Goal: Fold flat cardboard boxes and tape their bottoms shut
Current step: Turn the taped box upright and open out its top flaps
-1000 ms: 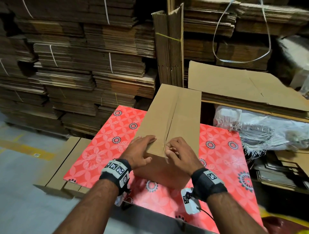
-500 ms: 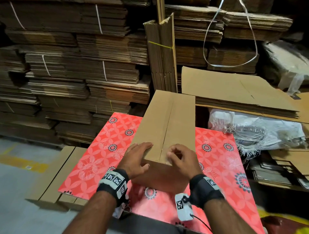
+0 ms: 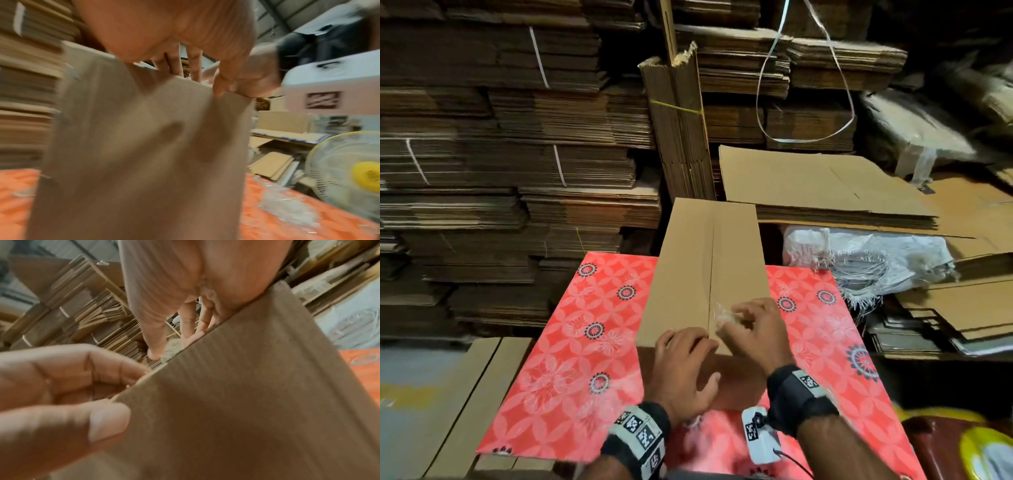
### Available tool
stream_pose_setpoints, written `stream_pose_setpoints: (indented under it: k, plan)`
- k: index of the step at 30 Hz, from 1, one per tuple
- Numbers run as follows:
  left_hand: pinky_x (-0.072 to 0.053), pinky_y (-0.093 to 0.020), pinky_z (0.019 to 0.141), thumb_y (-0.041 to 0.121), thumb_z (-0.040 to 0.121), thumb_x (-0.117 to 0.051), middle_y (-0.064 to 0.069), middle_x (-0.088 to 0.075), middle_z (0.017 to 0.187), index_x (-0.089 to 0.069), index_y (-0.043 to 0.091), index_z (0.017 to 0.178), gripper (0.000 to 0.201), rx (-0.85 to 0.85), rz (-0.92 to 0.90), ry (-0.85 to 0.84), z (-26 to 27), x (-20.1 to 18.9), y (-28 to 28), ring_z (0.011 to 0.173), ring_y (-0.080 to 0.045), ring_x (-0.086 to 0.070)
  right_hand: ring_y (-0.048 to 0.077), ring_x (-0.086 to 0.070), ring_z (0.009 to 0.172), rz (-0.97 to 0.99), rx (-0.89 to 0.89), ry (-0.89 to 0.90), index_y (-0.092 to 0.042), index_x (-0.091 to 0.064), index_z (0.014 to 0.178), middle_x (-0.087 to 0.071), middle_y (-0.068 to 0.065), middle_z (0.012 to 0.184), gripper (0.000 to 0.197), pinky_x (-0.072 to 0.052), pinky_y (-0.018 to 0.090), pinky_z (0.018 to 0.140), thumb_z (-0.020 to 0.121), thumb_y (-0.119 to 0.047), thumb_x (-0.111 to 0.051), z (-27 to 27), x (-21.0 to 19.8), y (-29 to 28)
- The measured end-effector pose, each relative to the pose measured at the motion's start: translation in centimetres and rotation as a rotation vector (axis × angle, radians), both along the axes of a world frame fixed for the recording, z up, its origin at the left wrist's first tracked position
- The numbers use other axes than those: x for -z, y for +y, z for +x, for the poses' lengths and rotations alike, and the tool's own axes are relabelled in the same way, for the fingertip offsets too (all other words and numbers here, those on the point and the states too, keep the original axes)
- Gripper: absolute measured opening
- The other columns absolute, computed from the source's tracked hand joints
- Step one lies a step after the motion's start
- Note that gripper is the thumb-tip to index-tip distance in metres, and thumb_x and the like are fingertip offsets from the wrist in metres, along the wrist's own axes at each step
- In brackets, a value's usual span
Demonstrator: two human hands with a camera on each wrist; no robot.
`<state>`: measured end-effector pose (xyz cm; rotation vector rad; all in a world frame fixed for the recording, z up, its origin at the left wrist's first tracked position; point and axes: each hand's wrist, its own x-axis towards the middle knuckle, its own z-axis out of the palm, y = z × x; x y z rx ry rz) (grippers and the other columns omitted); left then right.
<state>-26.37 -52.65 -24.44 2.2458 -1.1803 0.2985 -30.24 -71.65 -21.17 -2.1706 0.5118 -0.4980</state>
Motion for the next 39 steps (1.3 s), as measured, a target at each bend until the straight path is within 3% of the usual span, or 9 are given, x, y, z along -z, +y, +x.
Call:
stream_pose_setpoints:
  k: [4, 7, 11, 16, 20, 24, 27, 31, 39]
  plan:
    - [-0.025, -0.042, 0.109, 0.049, 0.065, -0.068, 0.005, -0.052, 0.125, -0.060, 0.028, 0.118, 0.058, 0.053, 0.007, -0.038, -1.2, 0.8, -1.0, 0.121, -0.014, -0.048, -0.005, -0.054, 0.081, -0.135, 0.103, 0.037, -0.020, -0.078, 0.100, -0.054, -0.006, 0.099, 0.015, -0.039, 0.001, 0.072, 0.084, -0.019, -0.075, -0.3, -0.7, -0.2]
    - [-0.024, -0.045, 0.109, 0.054, 0.061, -0.065, 0.005, -0.050, 0.135, -0.057, 0.031, 0.122, 0.066, 0.125, 0.109, -0.067, -0.2, 0.8, -0.7, 0.129, -0.017, -0.048, 0.009, -0.057, 0.079, -0.158, 0.146, 0.043, -0.028, -0.079, 0.083, -0.060, -0.015, 0.082, 0.013, -0.041, 0.023, 0.070, 0.086, -0.019, -0.069, -0.4, -1.4, -0.5]
    - [-0.028, -0.043, 0.097, 0.056, 0.065, -0.063, 0.015, -0.050, 0.119, -0.054, 0.037, 0.102, 0.044, 0.136, 0.005, 0.066, 2.6, -0.2, 1.2, 0.120, -0.006, -0.047, 0.017, -0.057, 0.061, 0.327, 0.278, -0.074, -0.016, -0.071, 0.069, -0.064, -0.007, 0.062, 0.021, -0.044, 0.027, 0.060, 0.088, -0.012, -0.061, 0.3, -1.5, -0.6]
    - [-0.028, -0.039, 0.084, 0.051, 0.069, -0.062, 0.021, -0.051, 0.091, -0.052, 0.030, 0.073, 0.024, 0.011, -0.066, 0.120, 8.1, -0.7, 6.0, 0.095, -0.002, -0.052, 0.020, -0.058, 0.083, 0.761, 0.364, -0.118, -0.012, -0.069, 0.096, -0.061, 0.004, 0.091, 0.022, -0.051, 0.033, 0.069, 0.100, -0.016, -0.048, 1.9, -4.2, 0.7]
    - [-0.026, -0.036, 0.075, 0.058, 0.071, -0.056, 0.014, -0.046, 0.075, -0.047, 0.026, 0.063, 0.034, -0.172, 0.021, 0.109, 10.3, -2.1, 8.5, 0.081, -0.009, -0.049, 0.026, -0.064, 0.089, 0.309, 0.230, 0.026, -0.008, -0.074, 0.094, -0.069, 0.013, 0.098, 0.026, -0.058, 0.043, 0.085, 0.089, -0.031, -0.062, 3.6, -4.2, 3.0]
    - [-0.032, -0.042, 0.088, 0.082, 0.065, -0.053, 0.012, -0.047, 0.102, -0.058, 0.034, 0.096, 0.057, -0.209, 0.221, 0.043, 7.5, -3.6, 8.1, 0.102, -0.014, -0.049, 0.006, -0.056, 0.097, -0.055, -0.031, 0.131, -0.012, -0.066, 0.128, -0.058, 0.006, 0.120, 0.042, -0.038, 0.000, 0.075, 0.089, -0.025, -0.074, 6.1, -4.1, 7.5]
    - [-0.021, -0.056, 0.113, 0.097, 0.064, -0.037, 0.007, -0.043, 0.122, -0.052, 0.032, 0.114, 0.084, -0.239, 0.358, 0.087, 5.2, -3.9, 7.7, 0.122, -0.017, -0.040, 0.002, -0.049, 0.103, -0.159, -0.154, 0.179, -0.012, -0.057, 0.138, -0.048, 0.003, 0.130, 0.050, -0.030, -0.008, 0.079, 0.093, -0.028, -0.070, 8.2, -3.5, 10.3]
    - [-0.007, -0.067, 0.117, 0.092, 0.064, -0.040, 0.000, -0.043, 0.136, -0.052, 0.027, 0.124, 0.089, -0.193, 0.427, 0.127, 5.3, -4.1, 8.6, 0.135, -0.022, -0.037, 0.016, -0.047, 0.117, -0.285, -0.162, 0.229, -0.017, -0.066, 0.122, -0.050, 0.001, 0.125, 0.037, -0.036, 0.019, 0.099, 0.090, -0.035, -0.071, 10.0, -2.2, 11.5]
    - [-0.003, -0.061, 0.121, 0.050, 0.074, -0.073, 0.009, -0.034, 0.140, -0.046, 0.031, 0.122, 0.059, 0.106, 0.631, 0.273, 9.1, -7.2, 14.8, 0.135, -0.014, -0.034, 0.022, -0.047, 0.089, -0.452, 0.104, 0.222, -0.029, -0.047, 0.088, -0.055, -0.008, 0.083, 0.019, -0.032, 0.038, 0.078, 0.090, -0.016, -0.061, 10.8, -1.8, 11.9]
